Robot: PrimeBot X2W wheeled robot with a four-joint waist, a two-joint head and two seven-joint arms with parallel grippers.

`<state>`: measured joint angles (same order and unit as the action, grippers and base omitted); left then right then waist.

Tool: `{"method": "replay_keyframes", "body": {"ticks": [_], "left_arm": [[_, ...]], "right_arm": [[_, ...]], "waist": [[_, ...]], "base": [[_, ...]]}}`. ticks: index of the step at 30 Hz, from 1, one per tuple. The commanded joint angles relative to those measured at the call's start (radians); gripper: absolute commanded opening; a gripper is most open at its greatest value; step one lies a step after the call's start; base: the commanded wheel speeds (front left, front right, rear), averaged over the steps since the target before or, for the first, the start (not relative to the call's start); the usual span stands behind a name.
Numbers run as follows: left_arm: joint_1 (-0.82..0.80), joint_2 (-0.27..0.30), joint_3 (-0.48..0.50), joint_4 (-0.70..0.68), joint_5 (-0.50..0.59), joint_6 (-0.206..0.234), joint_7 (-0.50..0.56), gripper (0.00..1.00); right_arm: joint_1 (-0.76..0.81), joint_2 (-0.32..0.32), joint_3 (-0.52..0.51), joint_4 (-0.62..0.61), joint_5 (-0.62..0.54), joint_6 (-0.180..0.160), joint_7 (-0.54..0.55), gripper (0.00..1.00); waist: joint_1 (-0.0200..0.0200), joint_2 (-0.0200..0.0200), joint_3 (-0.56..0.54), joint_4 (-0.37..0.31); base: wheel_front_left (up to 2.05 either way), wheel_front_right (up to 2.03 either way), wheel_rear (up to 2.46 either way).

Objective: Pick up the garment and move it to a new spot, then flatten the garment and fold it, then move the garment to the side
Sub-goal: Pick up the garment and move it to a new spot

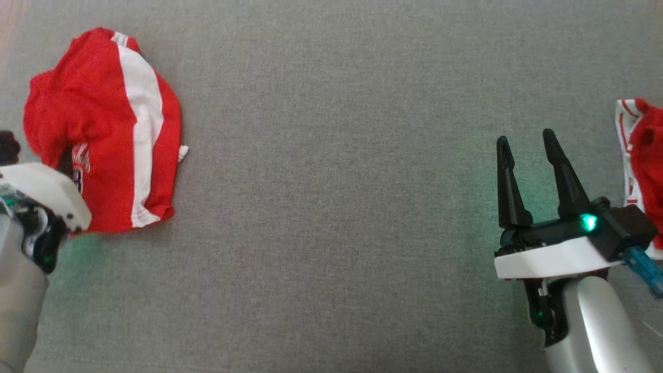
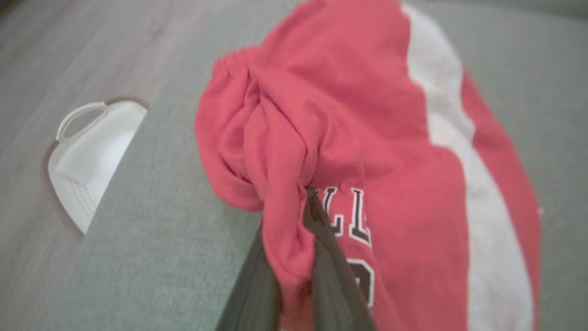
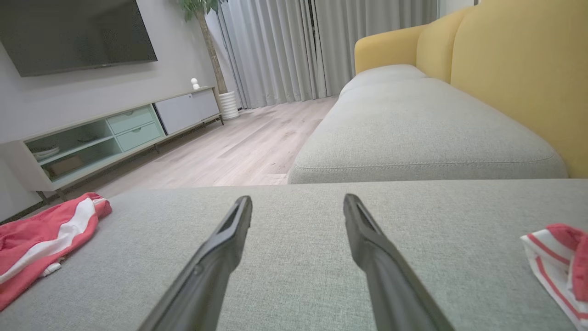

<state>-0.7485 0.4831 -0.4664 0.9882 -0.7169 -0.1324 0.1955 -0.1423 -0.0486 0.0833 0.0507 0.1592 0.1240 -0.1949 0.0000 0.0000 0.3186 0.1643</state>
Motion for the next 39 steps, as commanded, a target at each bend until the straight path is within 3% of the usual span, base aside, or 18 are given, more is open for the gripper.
{"method": "replay_keyframes", "body": {"ticks": [1,9,15,23,24,25,31,32,33,39], "left_arm": [[-0.044,0.062,0.031,-0.045,-0.023,0.002,-0.054,0.00],[-0.067,0.051,0.000,-0.247,-0.119,0.002,-0.213,0.00],[-0.053,0.026,-0.006,-0.401,-0.152,0.013,-0.250,0.00],[0.016,-0.066,-0.010,-0.616,-0.177,0.143,-0.240,0.00],[0.024,-0.082,-0.012,-0.638,-0.177,0.165,-0.243,0.00],[0.041,-0.125,-0.008,-0.667,-0.184,0.216,-0.255,0.00],[0.060,-0.224,-0.036,-0.686,-0.168,0.304,-0.286,0.00],[0.061,-0.244,-0.037,-0.683,-0.165,0.320,-0.298,0.65],[0.060,-0.259,-0.040,-0.677,-0.161,0.331,-0.308,1.00],[0.043,-0.265,-0.062,-0.632,-0.104,0.337,-0.378,1.00]], "right_arm": [[-0.021,-0.002,0.026,-0.021,0.010,0.007,-0.012,1.00],[-0.016,-0.002,0.049,0.040,0.066,0.007,-0.044,1.00],[-0.017,-0.002,0.073,0.080,0.110,0.007,-0.061,1.00],[-0.033,-0.002,0.111,0.096,0.163,0.007,-0.066,1.00],[-0.036,-0.002,0.114,0.093,0.167,0.007,-0.066,1.00],[-0.039,-0.002,0.118,0.090,0.175,0.007,-0.067,1.00],[-0.049,-0.002,0.148,0.086,0.193,0.007,-0.067,1.00],[-0.050,-0.002,0.152,0.085,0.196,0.007,-0.067,1.00],[-0.051,-0.002,0.154,0.084,0.198,0.007,-0.067,1.00],[-0.054,-0.002,0.157,0.083,0.205,0.007,-0.067,1.00]], "waist": [[0.0000,0.0000,-0.020,-0.003],[0.0000,0.0000,-0.098,-0.022],[0.0000,0.0000,-0.149,-0.062],[0.0000,0.0000,-0.179,-0.155],[0.0000,0.0000,-0.179,-0.167],[0.0000,0.0000,-0.178,-0.191],[0.0000,0.0000,-0.166,-0.249],[0.0000,0.0000,-0.164,-0.256],[0.0000,0.0000,-0.162,-0.263],[0.0000,0.0000,-0.157,-0.283]], "base": [[0.00,0.00,0.00],[0.00,0.00,0.00],[0.00,0.00,0.00],[0.00,0.00,0.00],[0.00,0.00,0.00],[0.00,0.00,0.00],[0.00,0.00,0.00],[0.00,0.00,0.00],[0.00,0.00,0.00],[0.00,0.00,0.00]]}}
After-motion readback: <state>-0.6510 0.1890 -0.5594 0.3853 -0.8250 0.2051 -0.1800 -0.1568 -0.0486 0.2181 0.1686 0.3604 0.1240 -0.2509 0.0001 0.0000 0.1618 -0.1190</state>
